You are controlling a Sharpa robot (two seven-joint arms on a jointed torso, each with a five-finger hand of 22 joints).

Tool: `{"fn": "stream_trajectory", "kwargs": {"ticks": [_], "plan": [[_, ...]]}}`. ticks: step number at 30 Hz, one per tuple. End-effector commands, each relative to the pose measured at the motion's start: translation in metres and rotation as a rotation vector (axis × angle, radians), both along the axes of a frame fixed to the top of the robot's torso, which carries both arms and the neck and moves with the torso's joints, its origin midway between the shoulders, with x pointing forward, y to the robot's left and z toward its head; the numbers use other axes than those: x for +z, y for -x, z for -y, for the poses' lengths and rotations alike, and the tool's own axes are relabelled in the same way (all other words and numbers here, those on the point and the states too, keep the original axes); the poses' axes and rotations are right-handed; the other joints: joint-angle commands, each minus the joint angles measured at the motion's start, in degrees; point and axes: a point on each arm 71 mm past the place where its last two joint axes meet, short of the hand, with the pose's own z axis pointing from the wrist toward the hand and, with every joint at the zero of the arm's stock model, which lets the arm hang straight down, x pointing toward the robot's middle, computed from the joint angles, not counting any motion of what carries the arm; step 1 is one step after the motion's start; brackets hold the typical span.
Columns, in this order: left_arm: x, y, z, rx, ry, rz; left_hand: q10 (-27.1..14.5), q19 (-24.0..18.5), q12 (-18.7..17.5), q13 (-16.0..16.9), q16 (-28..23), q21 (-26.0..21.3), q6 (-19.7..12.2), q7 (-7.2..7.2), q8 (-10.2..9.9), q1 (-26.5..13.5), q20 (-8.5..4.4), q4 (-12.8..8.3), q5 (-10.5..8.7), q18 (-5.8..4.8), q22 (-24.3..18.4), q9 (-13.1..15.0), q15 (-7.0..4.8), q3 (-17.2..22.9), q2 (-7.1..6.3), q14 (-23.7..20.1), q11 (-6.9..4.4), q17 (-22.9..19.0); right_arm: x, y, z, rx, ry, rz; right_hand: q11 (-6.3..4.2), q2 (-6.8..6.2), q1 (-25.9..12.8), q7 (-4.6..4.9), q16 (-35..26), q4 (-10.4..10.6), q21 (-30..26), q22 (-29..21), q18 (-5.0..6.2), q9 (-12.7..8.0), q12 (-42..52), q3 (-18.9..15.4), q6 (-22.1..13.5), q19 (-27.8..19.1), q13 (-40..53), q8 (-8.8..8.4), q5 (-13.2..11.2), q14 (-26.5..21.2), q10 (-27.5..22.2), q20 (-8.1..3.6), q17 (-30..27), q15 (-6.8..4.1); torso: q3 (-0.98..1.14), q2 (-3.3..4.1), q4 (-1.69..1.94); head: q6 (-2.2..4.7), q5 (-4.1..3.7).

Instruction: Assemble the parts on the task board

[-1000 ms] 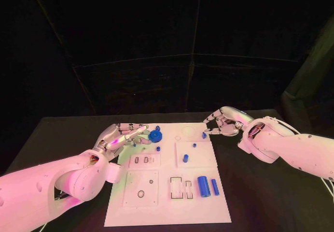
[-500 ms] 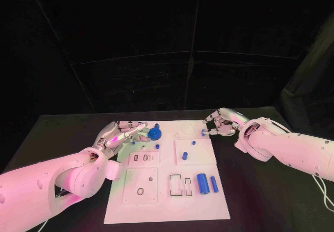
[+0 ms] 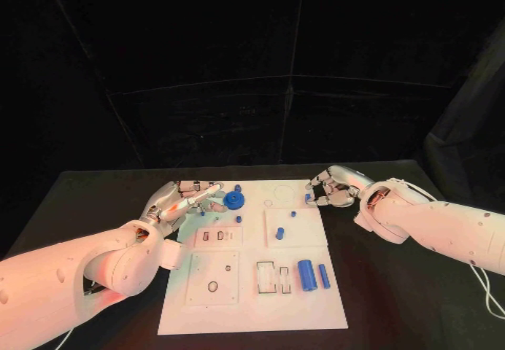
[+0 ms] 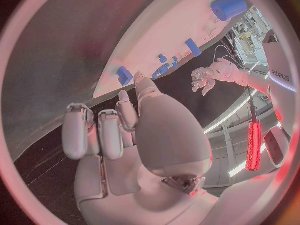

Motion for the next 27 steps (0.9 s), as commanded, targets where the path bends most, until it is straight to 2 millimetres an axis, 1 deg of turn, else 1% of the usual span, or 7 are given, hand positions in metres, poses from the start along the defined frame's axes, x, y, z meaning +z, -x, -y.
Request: {"fn": "stream_trajectory", "kwargs": {"ticks": [1, 4, 9, 14, 22, 26, 27], "plan": [[0.001, 0.0, 0.001, -0.014, 0.005, -0.002, -0.3, -0.3, -0.1, -0.1, -0.3, -0.3, -0.3, -0.24, -0.1, 0.4, 0.28, -0.3, 0.28, 0.76, -0.1, 0.0, 0.0, 0.1, 0.4, -0.4, -0.06, 0.1, -0.002, -0.002, -0.001, 0.005, 0.024, -0.013, -0.06, 0.47, 0.7, -0.07, 0.1, -0.5, 0.0, 1.0, 0.12, 0.1, 0.4, 0.3, 0.6, -0.1, 0.2, 0.2, -0.7, 3.6, 0.3, -0.04, 4.3, -0.28, 0.02, 0.0, 0.04, -0.04, -0.11], [0.001, 0.0, 0.001, -0.014, 0.006, -0.002, -0.3, -0.3, -0.1, -0.1, -0.3, -0.3, -0.3, -0.24, -0.1, 0.4, 0.28, -0.3, 0.28, 0.76, -0.1, 0.0, 0.0, 0.1, 0.4, -0.4, -0.06, 0.1, -0.004, -0.004, -0.001, 0.002, 0.027, -0.015, -0.09, 1.01, 1.1, -0.08, 0.2, -0.9, 0.1, 1.2, 0.06, 0.1, 0.7, 0.8, 0.9, 0.1, 0.4, 0.27, -1.5, 3.6, 0.5, -0.08, 4.6, -0.31, 0.04, -0.01, 0.08, -0.03, -0.17], [0.001, 0.0, 0.001, -0.013, 0.005, -0.002, -0.3, -0.3, -0.1, -0.1, -0.3, -0.3, -0.3, -0.24, -0.1, 0.4, 0.28, -0.3, 0.28, 0.76, -0.1, 0.0, 0.0, 0.1, 0.4, -0.4, -0.06, 0.1, -0.007, -0.005, -0.004, 0.004, 0.03, -0.024, -0.14, 1.6, 1.5, -0.11, 0.3, -1.4, 0.2, 1.5, 0.0, 0.1, 1.0, 1.5, 1.4, 0.4, 0.6, 0.36, -2.0, 3.7, 0.7, -0.12, 4.8, -0.35, 0.06, -0.02, -0.04, -0.11, -0.08], [0.001, 0.0, 0.001, -0.013, 0.005, -0.002, -0.3, -0.3, -0.1, -0.1, -0.3, -0.3, -0.3, -0.24, -0.1, 0.4, 0.28, -0.3, 0.28, 0.76, -0.1, 0.0, 0.0, 0.1, 0.4, -0.4, -0.06, 0.1, -0.011, -0.004, -0.007, 0.011, 0.036, -0.035, -0.16, 1.75, 1.6, -0.14, 0.4, -1.6, 0.3, 1.6, -0.02, 0.1, 1.1, 1.8, 1.8, 0.4, 0.7, 0.43, -2.3, 3.7, 0.8, -0.14, 4.9, -0.37, 0.03, 0.01, -0.06, -0.21, -0.06], [0.001, 0.0, 0.0, -0.012, 0.004, -0.003, -0.3, -0.3, -0.1, -0.1, -0.3, -0.3, -0.3, -0.24, -0.1, 0.4, 0.28, -0.3, 0.28, 0.76, -0.1, 0.0, 0.0, 0.1, 0.4, -0.4, -0.06, 0.1, -0.013, -0.004, -0.007, 0.009, 0.038, -0.038, -0.22, 1.97, 1.6, -0.22, 0.4, -1.8, 0.3, 1.7, -0.05, 0.2, 1.3, 2.2, 2.4, 0.5, 0.9, 0.59, -2.7, 3.8, 0.9, -0.17, 5.0, -0.41, 0.08, 0.0, -0.04, -0.19, -0.01], [0.001, 0.0, 0.0, -0.011, 0.004, -0.003, -0.3, -0.3, -0.1, -0.1, -0.3, -0.3, -0.3, -0.24, -0.1, 0.4, 0.28, -0.3, 0.28, 0.76, -0.1, 0.0, 0.0, 0.1, 0.4, -0.4, -0.06, 0.1, -0.013, -0.004, -0.007, 0.008, 0.037, -0.035, -0.41, 2.66, 1.5, -0.45, 0.5, -2.0, 0.4, 2.0, -0.11, 0.2, 1.5, 2.9, 3.4, 0.8, 1.1, 0.89, -2.9, 3.8, 1.1, -0.25, 5.2, -0.54, 0.1, -0.02, -0.04, -0.21, -0.02], [0.001, 0.0, 0.0, -0.011, 0.004, -0.003, -0.3, -0.3, -0.1, -0.1, -0.3, -0.3, -0.3, -0.24, -0.1, 0.4, 0.28, -0.3, 0.28, 0.76, -0.1, 0.0, 0.0, 0.1, 0.4, -0.4, -0.06, 0.1, -0.013, -0.004, -0.007, 0.008, 0.036, -0.034, -0.6, 3.16, 1.5, -0.67, 0.6, -2.1, 0.5, 2.2, -0.13, 0.3, 1.6, 3.5, 4.1, 0.9, 1.1, 1.09, -3.7, 3.8, 1.2, -0.35, 5.3, -0.68, 0.1, -0.03, -0.03, -0.22, -0.05]]}}
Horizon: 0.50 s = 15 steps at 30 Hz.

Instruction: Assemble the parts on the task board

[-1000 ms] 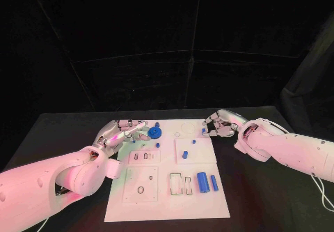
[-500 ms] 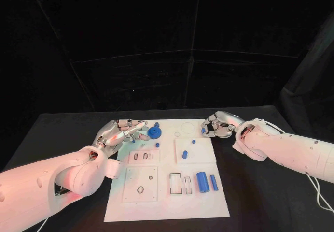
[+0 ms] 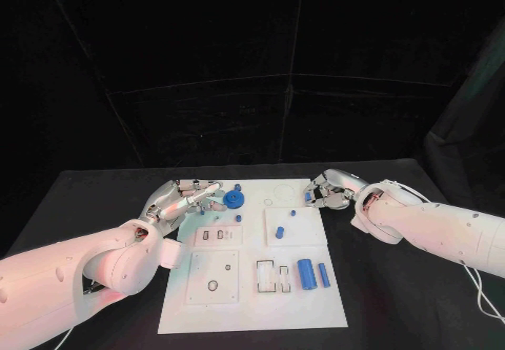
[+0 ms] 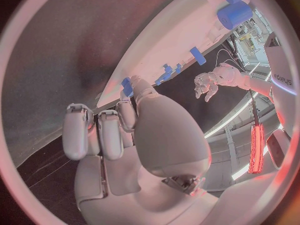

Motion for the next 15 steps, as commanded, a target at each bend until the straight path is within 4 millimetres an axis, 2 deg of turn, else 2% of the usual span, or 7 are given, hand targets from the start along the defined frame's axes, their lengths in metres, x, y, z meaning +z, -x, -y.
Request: {"fn": "stream_trajectory", "kwargs": {"ticks": [1, 6, 15], "plan": [[0.0006, 0.0002, 0.0009, -0.012, 0.004, -0.003, -0.3, -0.1, -0.1, -0.1, -0.3, -0.3, -0.3, -0.24, -0.1, 0.2, 0.09, -0.3, 0.28, 0.75, -0.1, 0.0, 0.0, 0.1, 0.19, -0.4, -0.06, 0.1, 0.0002, -0.0001, -0.0012, 0.005, 0.006, 0.0, -0.51, 1.27, 0.1, -0.28, 0.4, -0.2, 0.3, 2.2, -0.14, 0.1, 0.3, 1.3, 1.3, 0.6, 0.1, 0.54, -1.9, 3.9, 0.5, -0.18, 5.3, -0.75, 0.03, 0.0, 0.01, -0.02, -0.05], [0.0006, 0.0001, 0.0005, -0.011, 0.003, -0.003, -0.3, -0.1, -0.1, -0.1, -0.3, -0.3, -0.3, -0.24, -0.1, 0.2, 0.09, -0.3, 0.28, 0.75, -0.1, 0.0, 0.0, 0.1, 0.19, -0.4, -0.06, 0.1, 0.0007, -0.0005, -0.0002, -0.005, -0.012, 0.002, -0.95, 2.55, 0.4, -0.83, 0.5, -0.7, 0.4, 2.6, -0.22, 0.2, 0.6, 3.2, 2.9, 0.9, 0.3, 1.02, -3.7, 3.9, 0.7, -0.5, 5.6, -1.12, 0.03, 0.02, -0.02, -0.21, 0.03], [0.0004, -0.0001, 0.0, -0.01, 0.003, -0.004, -0.3, -0.1, -0.1, -0.1, -0.3, -0.3, -0.3, -0.24, -0.1, 0.2, 0.09, -0.3, 0.28, 0.75, -0.1, 0.0, 0.0, 0.1, 0.19, -0.4, -0.06, 0.1, 0.0052, -0.0001, -0.0005, -0.035, -0.081, 0.036, -1.94, 4.24, 0.7, -2.03, 0.9, -2.1, 1.0, 3.9, -0.5, 0.6, 1.6, 6.5, 5.8, 1.8, 1.1, 2.32, -4.5, 4.1, 1.5, -1.26, 6.4, -1.95, 0.06, 0.0, 0.0, -0.42, 0.09]]}}
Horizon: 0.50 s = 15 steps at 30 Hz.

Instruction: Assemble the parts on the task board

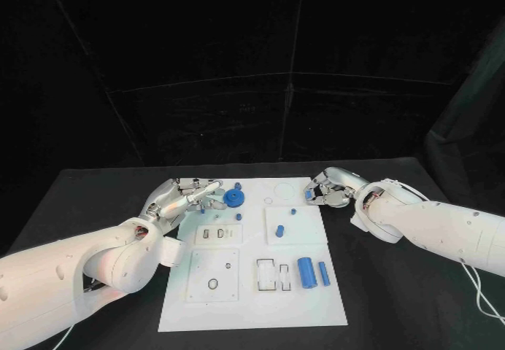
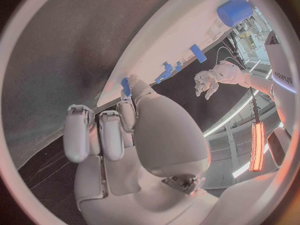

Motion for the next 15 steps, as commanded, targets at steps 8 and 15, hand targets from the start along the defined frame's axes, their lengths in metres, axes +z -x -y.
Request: {"fn": "stream_trajectory", "kwargs": {"ticks": [8, 15], "plan": [[0.001, 0.0, -0.003, -0.004, 0.001, -0.002, -0.3, -0.1, -0.1, -0.1, -0.3, -0.3, -0.3, -0.24, -0.1, 0.2, 0.09, -0.3, 0.28, 0.76, -0.1, 0.0, 0.0, 0.1, 0.19, -0.4, -0.06, 0.1, 0.013, 0.012, -0.006, -0.062, -0.077, 0.043, -1.95, 1.68, -0.2, -1.1, 0.2, -0.5, 0.5, 4.2, -0.57, 0.5, 0.3, 1.3, 2.1, 0.7, 0.0, 0.61, -0.5, 4.1, 1.5, -0.03, 6.5, -0.6, -0.2, -0.18, 0.02, -0.15, 0.03], [0.001, -0.004, -0.015, 0.025, -0.008, 0.006, -0.3, -0.2, -0.1, -0.1, -0.4, -0.3, -0.3, -0.22, -0.1, 0.2, 0.09, -0.5, 0.28, 0.76, -0.1, 0.0, -0.01, 0.1, 0.25, -0.4, -0.06, 0.2, 0.029, 0.027, -0.043, -0.053, -0.055, 0.039, -1.84, 1.26, -1.4, -0.97, 0.0, -0.5, 0.6, 4.4, -0.63, 0.4, -0.4, 2.0, 1.7, 0.8, -0.5, 0.29, -0.9, 4.0, 1.2, -0.06, 6.1, -0.54, -0.53, -0.46, 0.21, -0.31, 0.47]]}}
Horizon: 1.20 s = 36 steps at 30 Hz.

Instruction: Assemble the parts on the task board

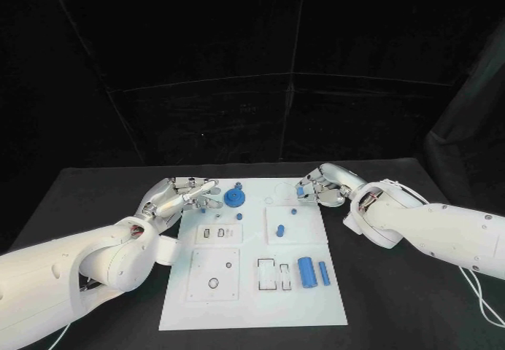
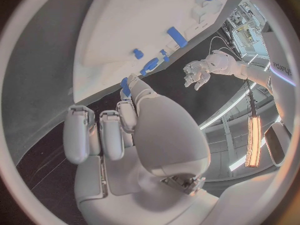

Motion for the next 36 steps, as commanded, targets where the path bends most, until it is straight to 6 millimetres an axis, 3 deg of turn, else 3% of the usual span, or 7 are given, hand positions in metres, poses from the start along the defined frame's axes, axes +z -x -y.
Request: {"fn": "stream_trajectory", "kwargs": {"ticks": [1, 10, 15, 17, 23, 29, 36], "plan": [[0.001, -0.003, -0.005, 0.007, 0.003, 0.005, -0.3, -0.2, -0.1, -0.1, -0.4, -0.3, -0.3, -0.22, -0.1, 0.2, 0.09, -0.3, 0.28, 0.76, -0.1, 0.0, 0.0, -0.1, 0.25, -0.5, -0.06, 0.0, 0.006, 0.003, -0.016, -0.061, 0.032, 0.009, -1.64, 0.27, -0.5, -0.93, 0.0, 0.4, 0.4, 4.5, -0.63, 0.4, -0.5, 0.9, 1.7, 0.4, -0.3, 0.29, -0.3, 4.2, 1.4, -0.07, 6.1, -0.35, -0.3, -0.32, 0.19, -0.32, 0.33], [0.005, -0.009, -0.015, 0.043, 0.003, 0.015, -0.3, -0.2, -0.1, -0.1, -0.4, -0.4, -0.3, -0.23, -0.1, 0.3, 0.09, -0.3, 0.28, 0.76, -0.1, 0.0, -0.01, -0.1, 0.25, -0.5, -0.06, 0.1, 0.009, 0.012, -0.097, 0.05, 0.098, 0.011, -1.63, 0.01, -1.0, -0.93, -0.1, 0.3, 0.4, 4.5, -0.64, 0.4, -0.5, 1.1, 1.7, 0.5, -0.3, 0.26, -0.5, 4.2, 1.4, -0.06, 6.0, -0.34, -0.88, -0.94, 0.56, -1.58, 1.53], [0.009, -0.011, -0.019, 0.063, 0.005, 0.025, -0.2, -0.2, -0.1, -0.1, -0.4, -0.4, -0.3, -0.24, -0.1, 0.3, 0.09, -0.4, 0.28, 0.76, -0.1, 0.0, -0.01, 0.0, 0.26, -0.5, -0.07, 0.1, 0.006, 0.017, -0.135, 0.116, 0.147, 0.007, -1.64, -0.12, -1.4, -0.95, -0.1, 0.3, 0.5, 4.6, -0.66, 0.4, -0.4, 1.2, 1.8, 0.5, -0.3, 0.26, -0.6, 4.2, 1.5, -0.06, 6.0, -0.34, -1.26, -1.16, 0.82, -1.88, 1.82], [0.009, -0.011, -0.02, 0.07, 0.007, 0.027, -0.2, -0.2, -0.1, -0.1, -0.4, -0.4, -0.2, -0.24, -0.1, 0.3, 0.09, -0.4, 0.28, 0.76, -0.1, 0.0, -0.01, 0.0, 0.26, -0.5, -0.08, 0.1, 0.004, 0.018, -0.143, 0.129, 0.159, 0.003, -1.64, -0.18, -1.5, -0.95, -0.1, 0.4, 0.4, 4.5, -0.65, 0.4, -0.5, 1.3, 1.8, 0.5, -0.3, 0.25, -0.6, 4.2, 1.5, -0.06, 5.9, -0.34, -1.22, -1.18, 0.82, -1.55, 1.84], [0.012, -0.011, -0.021, 0.083, 0.011, 0.03, -0.2, -0.2, 0.0, 0.0, -0.4, -0.4, -0.2, -0.26, 0.0, 0.3, 0.09, -0.4, 0.28, 0.75, -0.1, 0.0, -0.01, 0.0, 0.26, -0.5, -0.08, 0.1, -0.006, 0.023, -0.166, 0.161, 0.203, -0.004, -1.62, -0.4, -2.1, -0.91, -0.3, 0.4, 0.4, 4.5, -0.63, 0.4, -0.7, 1.4, 1.7, 0.4, -0.4, 0.14, -0.5, 4.1, 1.4, -0.05, 5.7, -0.33, -1.47, -1.27, 0.85, -1.93, 2.41], [0.013, -0.011, -0.019, 0.078, 0.015, 0.03, -0.1, -0.2, 0.0, 0.0, -0.5, -0.4, -0.2, -0.27, 0.0, 0.4, 0.1, -0.5, 0.28, 0.75, -0.1, 0.0, 0.0, 0.0, 0.27, -0.6, -0.1, 0.1, -0.013, 0.027, -0.18, 0.183, 0.229, -0.009, -1.61, -0.48, -2.3, -0.91, -0.3, 0.5, 0.4, 4.5, -0.63, 0.4, -0.7, 1.5, 1.7, 0.4, -0.4, 0.1, -0.4, 4.1, 1.4, -0.05, 5.7, -0.32, -1.44, -1.24, 0.91, -2.23, 2.92], [0.013, -0.011, -0.017, 0.071, 0.018, 0.029, -0.1, -0.2, 0.0, 0.0, -0.5, -0.4, -0.2, -0.27, 0.0, 0.4, 0.1, -0.5, 0.28, 0.75, -0.1, 0.0, 0.0, 0.0, 0.27, -0.6, -0.1, 0.1, -0.019, 0.03, -0.188, 0.197, 0.252, -0.017, -1.61, -0.84, -2.7, -0.9, -0.4, 0.4, 0.4, 4.5, -0.63, 0.3, -0.7, 1.6, 1.7, 0.4, -0.4, 0.03, -0.3, 4.1, 1.4, -0.04, 5.6, -0.32, -1.3, -1.19, 0.7, -2.55, 3.22]]}}
